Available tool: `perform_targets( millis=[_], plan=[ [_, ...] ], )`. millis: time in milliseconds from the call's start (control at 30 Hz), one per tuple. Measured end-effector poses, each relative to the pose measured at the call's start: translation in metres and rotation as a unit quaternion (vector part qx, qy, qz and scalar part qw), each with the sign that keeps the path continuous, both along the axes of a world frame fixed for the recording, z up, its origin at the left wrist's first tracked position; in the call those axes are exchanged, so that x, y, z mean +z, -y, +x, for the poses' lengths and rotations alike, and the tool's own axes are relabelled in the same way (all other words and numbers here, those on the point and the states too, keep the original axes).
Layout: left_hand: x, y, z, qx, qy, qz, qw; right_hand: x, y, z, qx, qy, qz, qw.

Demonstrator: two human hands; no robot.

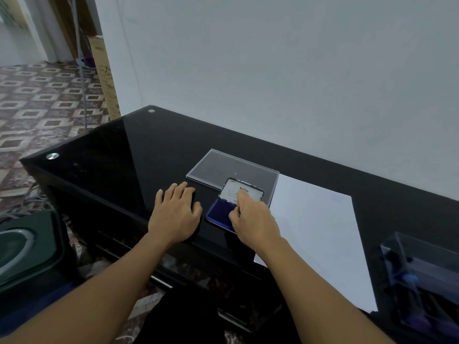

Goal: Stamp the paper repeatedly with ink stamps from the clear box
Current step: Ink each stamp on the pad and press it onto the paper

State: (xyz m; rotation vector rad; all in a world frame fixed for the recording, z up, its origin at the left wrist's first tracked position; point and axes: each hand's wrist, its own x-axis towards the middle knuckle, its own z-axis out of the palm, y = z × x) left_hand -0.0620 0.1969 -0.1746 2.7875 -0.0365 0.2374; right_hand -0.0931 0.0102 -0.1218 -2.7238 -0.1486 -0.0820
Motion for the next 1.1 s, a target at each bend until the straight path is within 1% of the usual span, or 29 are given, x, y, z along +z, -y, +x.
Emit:
perform_targets(
  millis=[100, 200, 300, 433, 633, 800, 1100],
  plan=[
    [0.004, -0.002, 0.001, -0.006, -0.023, -0.022, 0.999, 0.005, 0.001, -0.001, 0.026, -0.006, -0.021, 0.999],
    [0.016, -0.005, 0.004, -0.010, -0.050, -0.063, 0.997, 0.010, 0.005, -0.003, -0.001, 0.003, 0.034, 0.999],
    [0.036, -0.004, 0.004, -0.004, -0.045, -0.095, 0.994, 0.017, 0.015, -0.008, -0.022, 0.019, 0.067, 0.997],
    [0.063, 0.012, 0.001, -0.032, -0.063, -0.092, 0.993, 0.028, 0.032, -0.020, -0.039, 0.011, 0.077, 0.996],
    [0.083, 0.064, -0.006, -0.111, -0.045, -0.092, 0.989, 0.035, 0.064, -0.039, -0.063, -0.010, 0.075, 0.995],
    [0.083, 0.111, -0.004, -0.164, -0.058, -0.091, 0.981, 0.028, 0.095, -0.043, -0.099, -0.029, 0.077, 0.992],
    [0.071, 0.197, 0.026, -0.251, -0.013, -0.047, 0.967, 0.030, 0.178, -0.016, -0.172, -0.025, 0.061, 0.983]
  ],
)
